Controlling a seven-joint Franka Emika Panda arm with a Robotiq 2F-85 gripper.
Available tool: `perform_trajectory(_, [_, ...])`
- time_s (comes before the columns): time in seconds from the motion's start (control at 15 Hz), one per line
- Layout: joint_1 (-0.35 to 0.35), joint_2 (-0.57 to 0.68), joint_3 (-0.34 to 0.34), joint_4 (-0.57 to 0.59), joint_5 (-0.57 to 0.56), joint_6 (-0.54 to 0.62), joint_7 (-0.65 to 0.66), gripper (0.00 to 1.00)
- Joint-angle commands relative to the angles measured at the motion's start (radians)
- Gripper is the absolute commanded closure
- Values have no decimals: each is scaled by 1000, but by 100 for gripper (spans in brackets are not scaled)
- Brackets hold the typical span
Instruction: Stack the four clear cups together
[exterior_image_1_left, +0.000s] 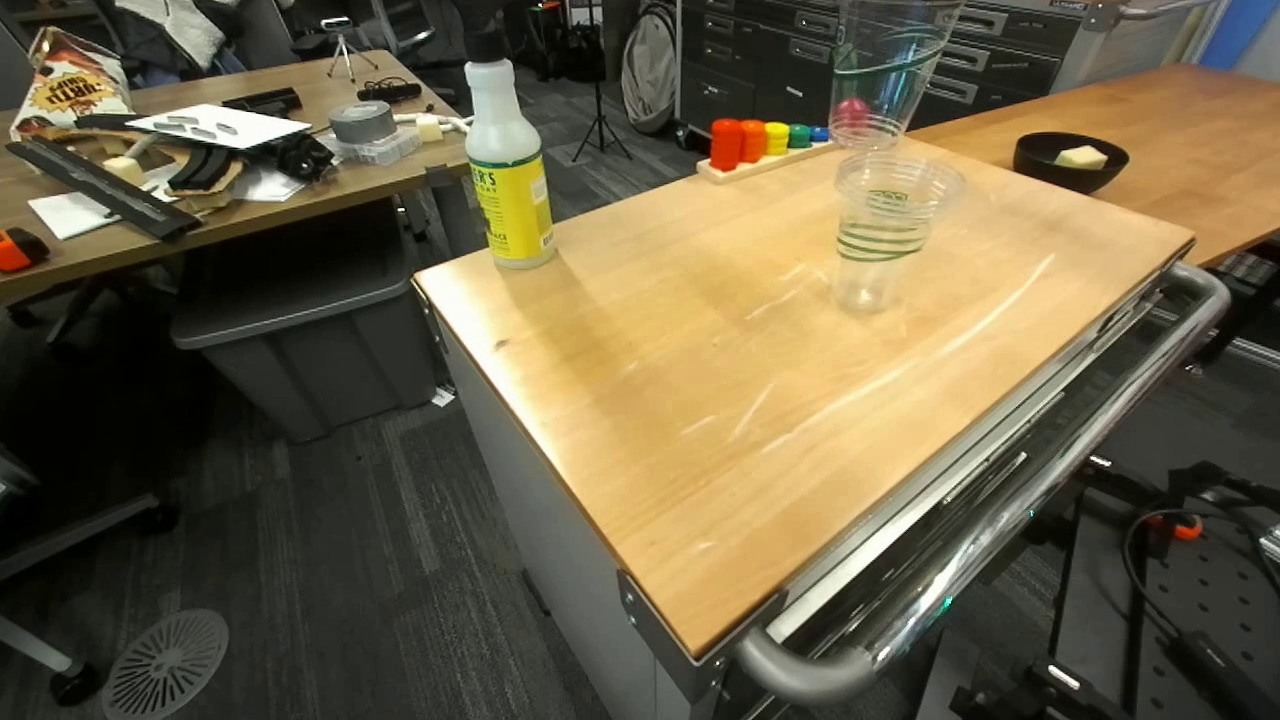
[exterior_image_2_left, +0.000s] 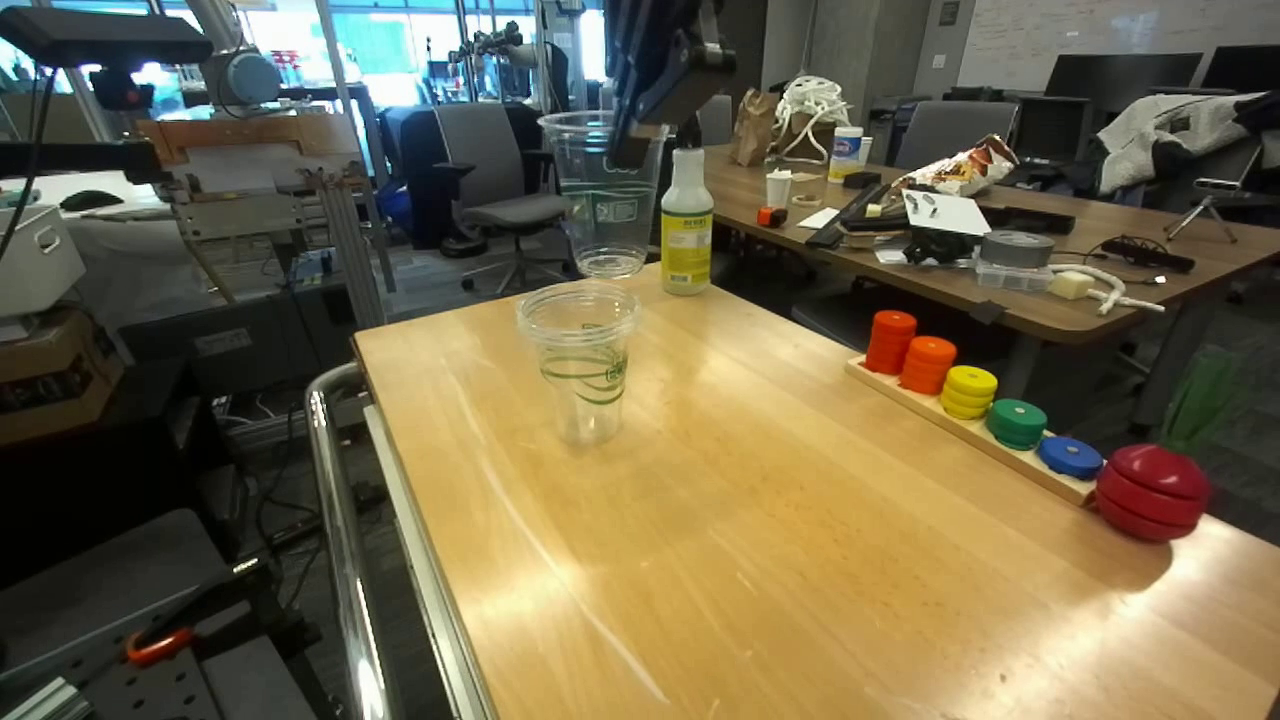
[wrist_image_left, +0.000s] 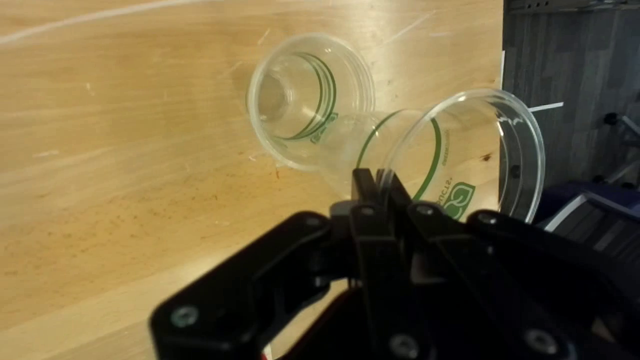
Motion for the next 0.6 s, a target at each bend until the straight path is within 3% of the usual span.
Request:
perform_trajectory(0.0, [5,-116,-9,-128,-7,49,33,98])
perform_trajectory(0.27, [6,-127,-10,-175,-16,58,42,98])
perform_trajectory(0.53, [0,-98,2,-201,-59,139,93,98])
